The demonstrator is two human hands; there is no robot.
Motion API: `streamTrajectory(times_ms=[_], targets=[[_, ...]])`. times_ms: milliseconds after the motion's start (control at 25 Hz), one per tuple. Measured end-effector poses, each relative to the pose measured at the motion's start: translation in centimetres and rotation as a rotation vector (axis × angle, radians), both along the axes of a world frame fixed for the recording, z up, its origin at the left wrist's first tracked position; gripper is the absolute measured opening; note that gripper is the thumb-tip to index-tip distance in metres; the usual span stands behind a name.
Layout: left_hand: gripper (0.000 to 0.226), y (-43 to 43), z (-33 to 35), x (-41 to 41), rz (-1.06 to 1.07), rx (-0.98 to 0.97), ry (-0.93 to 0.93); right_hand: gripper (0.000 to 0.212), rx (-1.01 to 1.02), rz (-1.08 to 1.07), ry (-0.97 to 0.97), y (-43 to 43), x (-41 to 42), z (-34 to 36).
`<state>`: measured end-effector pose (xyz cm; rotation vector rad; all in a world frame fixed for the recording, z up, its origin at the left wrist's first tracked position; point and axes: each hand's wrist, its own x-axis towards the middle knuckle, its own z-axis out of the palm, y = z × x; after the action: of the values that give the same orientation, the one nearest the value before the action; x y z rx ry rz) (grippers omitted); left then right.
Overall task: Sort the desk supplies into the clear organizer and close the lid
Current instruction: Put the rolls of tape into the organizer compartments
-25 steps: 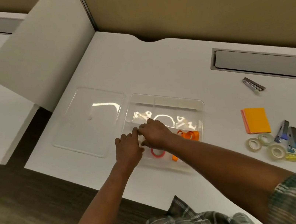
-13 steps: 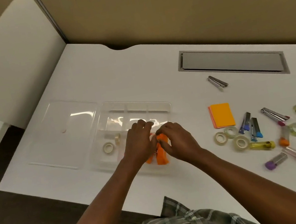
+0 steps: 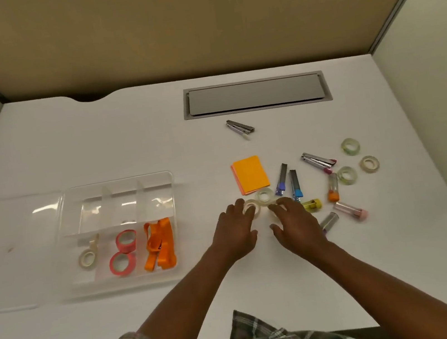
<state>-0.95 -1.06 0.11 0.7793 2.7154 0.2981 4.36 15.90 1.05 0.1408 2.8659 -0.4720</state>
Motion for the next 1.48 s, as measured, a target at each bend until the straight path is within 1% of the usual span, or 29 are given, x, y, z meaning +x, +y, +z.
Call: streamTrajectory(times_ms=[80, 160, 280, 400, 480, 560, 680, 760, 840, 920, 1000, 1040, 1080, 1120, 1240, 1360, 1480], targets=[[0.065, 0.9, -1.0, 0.5, 0.017, -0.098, -0.028, 0.058, 0.036, 0.017, -0.041, 1.0, 0.3, -0.5], [0.064, 1.1, -1.8, 1.2, 0.033, -0.147, -0.039, 0.056, 0.078, 0.052, -0.037, 1.4, 0.5, -0.9], [0.049, 0.7, -2.3, 2.1, 0.071, -0.129, -0.014, 0.044, 0.084, 0.064, -0.036, 1.5, 0.9, -1.5], [0.032, -0.2, -2.4, 3.0, 0.059, -0.115, 0.020, 0.037, 0.114, 0.132, -0.051, 1.5, 1.2, -2.0], [0.027, -0.9, -2.5, 3.4, 0.063, -0.086, 0.027, 0.036, 0.130, 0.154, -0.044, 1.3, 1.2, -2.2], [0.027, -1.8, -2.3, 3.5, 0.092, -0.033, 0.020, 0.035, 0.144, 0.166, -0.033, 0.8, 1.0, -2.3], [0.028, -3.2, -1.1, 3.2, 0.167, 0.094, -0.003, 0.032, 0.200, 0.202, -0.021, -0.1, 0.6, -2.6], [0.026, -4.5, 0.0, 2.9, 0.214, 0.199, 0.000, 0.033, 0.197, 0.183, 0.008, -1.1, 0.3, -2.5], [0.026, -6.1, 1.3, 2.5, 0.255, 0.319, 0.015, 0.037, 0.085, 0.085, 0.073, -2.7, -0.2, -1.7], [0.032, -8.2, 2.6, 2.2, 0.313, 0.451, 0.038, 0.046, -0.161, -0.021, 0.157, -5.6, -1.4, -0.6], [0.045, -10.3, 3.7, 1.9, 0.396, 0.562, 0.074, 0.056, -0.391, -0.042, 0.212, -9.1, -3.2, 0.9], [0.052, -11.8, 4.2, 1.7, 0.440, 0.585, 0.103, 0.058, -0.468, -0.007, 0.227, -11.3, -4.1, 1.6], [0.057, -13.5, 4.5, 1.5, 0.479, 0.585, 0.140, 0.057, -0.521, 0.046, 0.236, -13.5, -5.0, 2.2], [0.057, -15.6, 4.7, 1.2, 0.514, 0.568, 0.184, 0.055, -0.560, 0.108, 0.237, -16.1, -5.9, 2.8], [0.049, -22.2, 4.3, 1.0, 0.635, 0.456, 0.269, 0.054, -0.587, 0.310, 0.211, -23.1, -7.7, 4.0], [0.050, -28.3, 3.2, 1.6, 0.759, 0.294, 0.283, 0.057, -0.477, 0.512, 0.187, -29.4, -8.9, 4.3], [0.048, -32.1, 2.3, 2.0, 0.809, 0.121, 0.242, 0.057, -0.325, 0.651, 0.169, -33.8, -9.8, 3.9]])
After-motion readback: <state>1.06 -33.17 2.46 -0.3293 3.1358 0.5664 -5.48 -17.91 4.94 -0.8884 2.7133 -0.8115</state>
